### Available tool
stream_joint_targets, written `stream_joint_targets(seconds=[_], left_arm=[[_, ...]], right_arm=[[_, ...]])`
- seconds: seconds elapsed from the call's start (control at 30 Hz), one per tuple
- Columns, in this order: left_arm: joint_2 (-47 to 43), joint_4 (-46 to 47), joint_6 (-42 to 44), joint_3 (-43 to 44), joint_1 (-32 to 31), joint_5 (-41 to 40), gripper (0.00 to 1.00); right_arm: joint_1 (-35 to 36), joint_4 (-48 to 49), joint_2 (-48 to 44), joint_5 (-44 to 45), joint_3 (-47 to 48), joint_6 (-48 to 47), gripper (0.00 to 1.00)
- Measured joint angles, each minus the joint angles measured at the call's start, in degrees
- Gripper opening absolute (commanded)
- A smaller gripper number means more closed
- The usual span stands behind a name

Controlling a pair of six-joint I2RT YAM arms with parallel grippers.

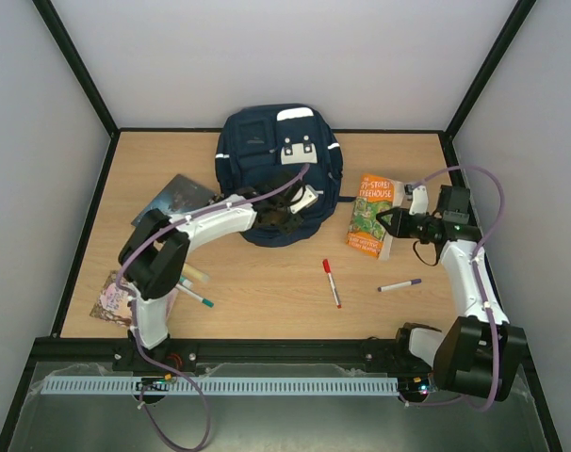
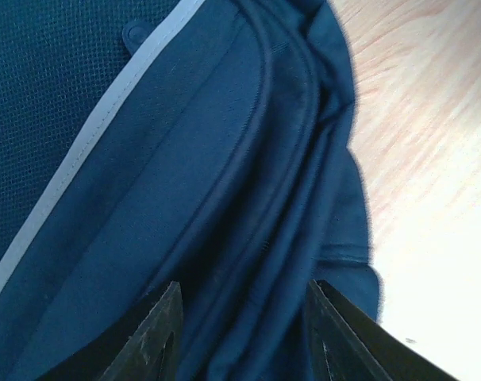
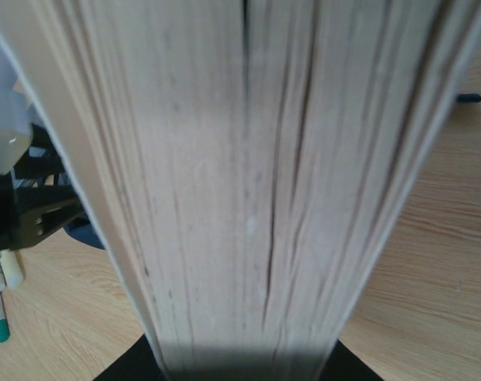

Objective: Pack the student bag
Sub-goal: Place the book in the student bag.

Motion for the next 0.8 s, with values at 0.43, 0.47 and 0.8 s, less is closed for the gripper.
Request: stream_joint_targets(seconds=[0.43,0.47,0.8], left_arm=[[10.71,-3.15,3.69,7.76,1.36,-3.1,0.46],[10.73,-3.17,3.89,7.78,1.29,-3.39,0.46],[4.24,-2.21,5.86,1.44,1.33,-4.24,0.46]], right_arm=[[-0.33,0.13,-1.57,-0.24,-0.72,-1.09,0.01],[-0.39,0.17,-1.57,-0.26,-0.72,-1.16,0.01],[-0.48,0.22,-1.57,-1.18,-0.76,-1.46,0.01]])
